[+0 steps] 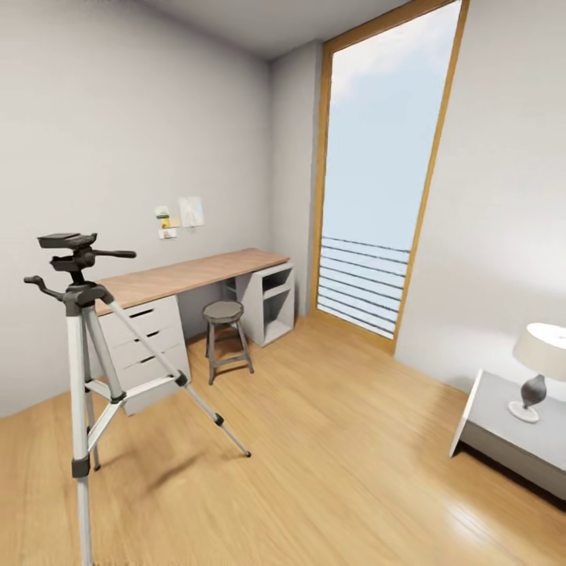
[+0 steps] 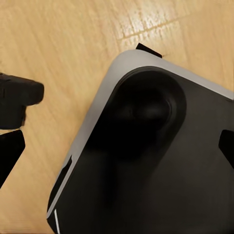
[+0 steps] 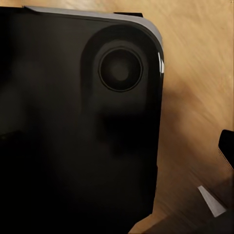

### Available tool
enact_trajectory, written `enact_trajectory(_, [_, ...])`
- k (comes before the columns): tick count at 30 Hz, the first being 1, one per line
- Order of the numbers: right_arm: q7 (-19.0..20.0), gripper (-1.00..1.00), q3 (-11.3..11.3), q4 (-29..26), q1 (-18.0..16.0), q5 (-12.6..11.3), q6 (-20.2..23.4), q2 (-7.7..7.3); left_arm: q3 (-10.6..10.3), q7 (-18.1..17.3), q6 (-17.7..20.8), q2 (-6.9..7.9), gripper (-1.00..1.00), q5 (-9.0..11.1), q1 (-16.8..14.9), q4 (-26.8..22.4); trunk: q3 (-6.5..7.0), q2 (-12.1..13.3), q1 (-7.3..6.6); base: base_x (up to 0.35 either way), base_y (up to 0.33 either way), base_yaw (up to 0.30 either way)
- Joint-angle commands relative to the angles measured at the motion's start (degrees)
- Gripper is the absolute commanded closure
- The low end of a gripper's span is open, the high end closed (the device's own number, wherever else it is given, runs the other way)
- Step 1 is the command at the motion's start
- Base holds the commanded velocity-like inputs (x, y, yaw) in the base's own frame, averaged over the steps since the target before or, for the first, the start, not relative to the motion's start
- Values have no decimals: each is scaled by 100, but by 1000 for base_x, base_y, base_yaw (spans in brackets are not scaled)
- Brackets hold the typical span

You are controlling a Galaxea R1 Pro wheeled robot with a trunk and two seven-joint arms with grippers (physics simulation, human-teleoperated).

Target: Attach the digital camera to the camera tripod in the bedroom.

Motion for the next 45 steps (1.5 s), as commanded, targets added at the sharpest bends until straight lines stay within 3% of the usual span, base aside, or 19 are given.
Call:
enact_trajectory(1, [-1,-100,6,1,0,6,-19,-1,-18,4,-8,-1,-100,58,1,-6,-1,-2,0,1,-1,262])
enact_trajectory(45, [-1,-100,6,1,0,32,-37,8,6,4,-10,-1,-100,106,1,-6,54,-2,0,0,-6,264])
